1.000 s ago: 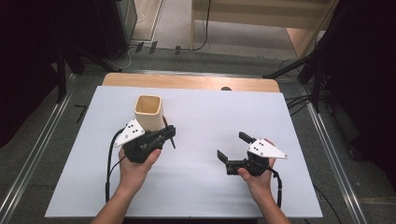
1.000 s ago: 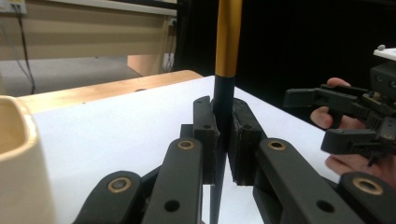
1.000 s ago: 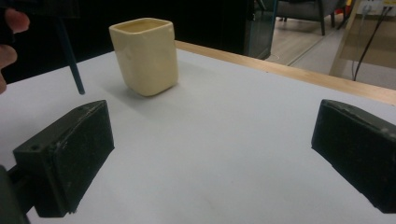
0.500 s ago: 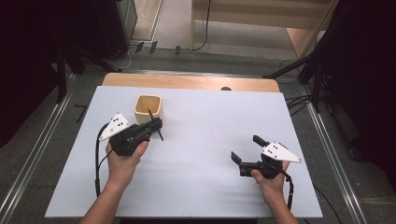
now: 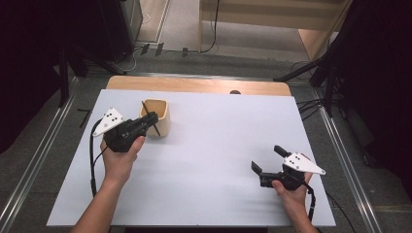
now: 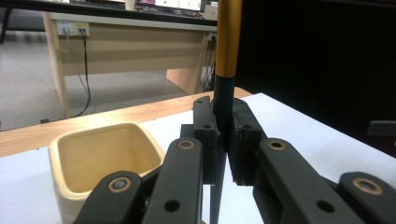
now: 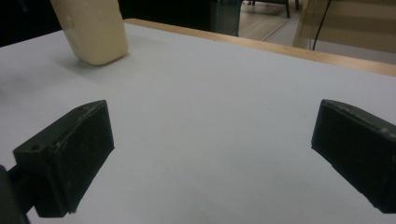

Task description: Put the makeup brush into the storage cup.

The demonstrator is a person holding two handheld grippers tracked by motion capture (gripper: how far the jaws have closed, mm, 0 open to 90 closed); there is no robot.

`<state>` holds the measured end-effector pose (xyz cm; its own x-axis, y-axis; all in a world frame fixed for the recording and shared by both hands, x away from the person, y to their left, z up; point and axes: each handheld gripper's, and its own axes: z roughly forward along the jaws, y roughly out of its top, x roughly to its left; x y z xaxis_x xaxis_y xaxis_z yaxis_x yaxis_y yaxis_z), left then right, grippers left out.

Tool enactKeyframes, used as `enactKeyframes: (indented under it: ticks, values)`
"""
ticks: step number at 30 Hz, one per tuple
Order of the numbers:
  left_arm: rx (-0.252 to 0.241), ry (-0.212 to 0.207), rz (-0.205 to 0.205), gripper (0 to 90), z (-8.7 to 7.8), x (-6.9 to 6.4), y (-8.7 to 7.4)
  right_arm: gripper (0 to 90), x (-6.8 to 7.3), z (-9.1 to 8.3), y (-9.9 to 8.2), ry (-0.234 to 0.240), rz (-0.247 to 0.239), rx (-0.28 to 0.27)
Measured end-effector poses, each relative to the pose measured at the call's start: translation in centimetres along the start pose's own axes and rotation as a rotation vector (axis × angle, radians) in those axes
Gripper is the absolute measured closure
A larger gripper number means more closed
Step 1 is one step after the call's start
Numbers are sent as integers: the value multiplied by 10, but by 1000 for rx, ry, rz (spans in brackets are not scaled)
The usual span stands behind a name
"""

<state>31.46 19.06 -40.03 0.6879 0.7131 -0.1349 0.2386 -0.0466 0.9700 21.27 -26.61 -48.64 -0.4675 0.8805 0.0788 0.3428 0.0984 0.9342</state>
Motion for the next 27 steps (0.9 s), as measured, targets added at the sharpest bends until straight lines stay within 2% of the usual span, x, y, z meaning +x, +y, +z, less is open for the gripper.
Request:
enactKeyframes:
  ticks: [5, 10, 15, 27]
  values:
    - [-5, 22, 1, 848, 2, 7, 4, 0, -3, -4, -4, 15, -3, -11]
    - [-12, 41, 14, 848, 4, 12, 9, 0, -2, -5, -4, -1, -27, -17]
    - [-17, 58, 27, 848, 6, 17, 16, 0, -3, -5, -6, -5, -29, -9]
    - [-48, 85, 8, 848, 12, 28, 27, 0, -4, -7, -6, -9, -16, -17]
